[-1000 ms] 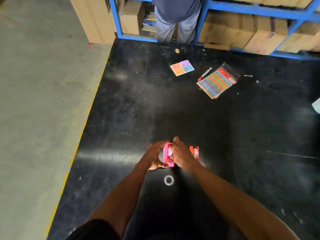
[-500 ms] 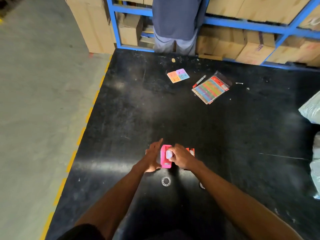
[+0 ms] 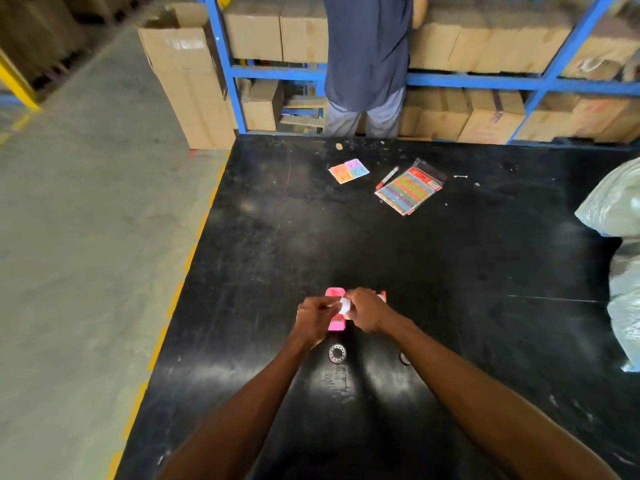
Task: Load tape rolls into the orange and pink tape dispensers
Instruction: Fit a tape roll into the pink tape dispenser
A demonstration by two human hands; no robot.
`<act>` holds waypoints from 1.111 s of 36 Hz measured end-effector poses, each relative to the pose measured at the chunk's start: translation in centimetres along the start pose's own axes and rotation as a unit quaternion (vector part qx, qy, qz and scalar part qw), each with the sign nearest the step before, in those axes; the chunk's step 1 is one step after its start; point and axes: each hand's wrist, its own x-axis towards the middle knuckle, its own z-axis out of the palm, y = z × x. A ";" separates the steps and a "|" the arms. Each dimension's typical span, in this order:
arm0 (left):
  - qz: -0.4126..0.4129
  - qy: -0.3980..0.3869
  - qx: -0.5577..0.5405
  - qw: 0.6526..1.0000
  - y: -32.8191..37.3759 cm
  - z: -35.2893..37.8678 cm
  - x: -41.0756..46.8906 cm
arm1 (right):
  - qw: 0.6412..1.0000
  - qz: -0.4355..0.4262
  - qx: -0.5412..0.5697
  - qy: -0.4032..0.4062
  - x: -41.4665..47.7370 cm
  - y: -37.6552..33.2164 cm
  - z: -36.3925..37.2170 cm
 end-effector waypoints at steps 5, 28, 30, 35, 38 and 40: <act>-0.009 0.016 -0.018 1.000 0.2 -0.1 -1.5 | 0.999 0.003 0.049 -0.022 -1.3 0.3 0.3; -0.085 -0.063 -0.127 0.986 -2.0 -2.5 -3.8 | 0.994 0.102 0.039 -0.009 -5.5 5.0 9.2; -0.086 -0.065 -0.131 0.986 -1.9 -2.8 -3.9 | 0.993 0.112 0.029 -0.003 -5.4 5.0 10.1; -0.091 -0.060 -0.124 0.986 -2.2 -3.4 -3.7 | 0.993 0.116 -0.014 0.011 -5.0 5.4 11.6; -0.094 -0.058 -0.123 0.986 -2.6 -3.8 -3.5 | 0.988 0.121 -0.095 0.024 -4.6 5.1 11.7; -0.100 -0.055 -0.126 0.985 -3.0 -4.0 -3.4 | 0.979 0.107 -0.169 0.049 -4.4 4.5 11.6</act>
